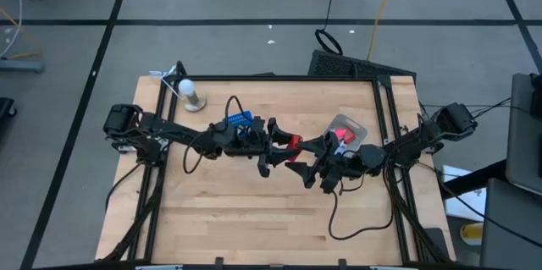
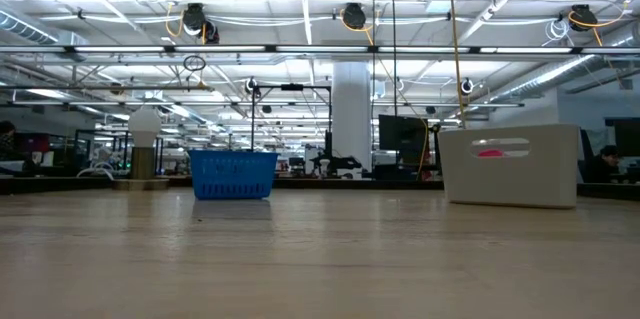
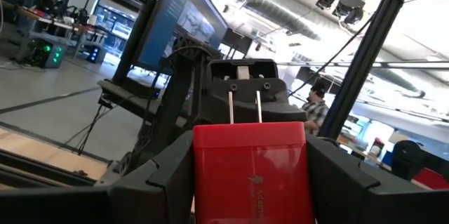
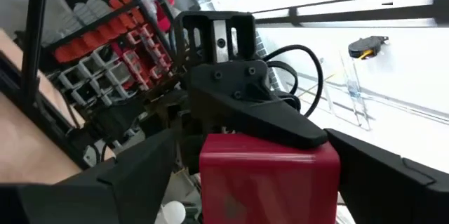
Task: Pick & Place Office items
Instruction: Put the red charger adapter into the gray bin
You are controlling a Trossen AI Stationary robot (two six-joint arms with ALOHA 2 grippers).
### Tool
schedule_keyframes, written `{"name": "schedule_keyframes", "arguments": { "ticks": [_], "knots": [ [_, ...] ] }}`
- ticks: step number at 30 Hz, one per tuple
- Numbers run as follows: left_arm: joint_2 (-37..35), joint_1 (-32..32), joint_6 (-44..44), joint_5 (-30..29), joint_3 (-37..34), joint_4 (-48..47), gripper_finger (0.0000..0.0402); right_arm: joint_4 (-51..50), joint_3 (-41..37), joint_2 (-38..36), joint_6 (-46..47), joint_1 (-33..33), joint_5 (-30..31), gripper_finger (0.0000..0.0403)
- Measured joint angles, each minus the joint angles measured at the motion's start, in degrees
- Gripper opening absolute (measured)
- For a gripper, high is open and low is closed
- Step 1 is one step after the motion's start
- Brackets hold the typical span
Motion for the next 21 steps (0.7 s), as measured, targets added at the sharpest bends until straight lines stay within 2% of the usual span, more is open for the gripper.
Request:
{"name": "schedule_keyframes", "arguments": {
  "ticks": [3,6,14,21],
  "knots": [
    [0.0,0.1,-0.1,0.2,0.0,0.0,0.0211,-1.0,0.0,0.0,-0.4,0.0,0.3,0.0346],
    [0.0,0.1,-0.2,0.2,0.0,-0.2,0.0211,-0.2,0.0,0.1,-1.0,0.0,2.3,0.0333],
    [0.0,0.2,-0.2,0.7,0.0,-1.1,0.0211,-1.0,0.0,0.0,-2.2,0.0,4.7,0.0251],
    [0.0,0.2,-0.7,1.2,0.0,-1.7,0.0211,-1.0,0.0,0.1,-1.2,0.0,4.8,0.0249]
  ]
}}
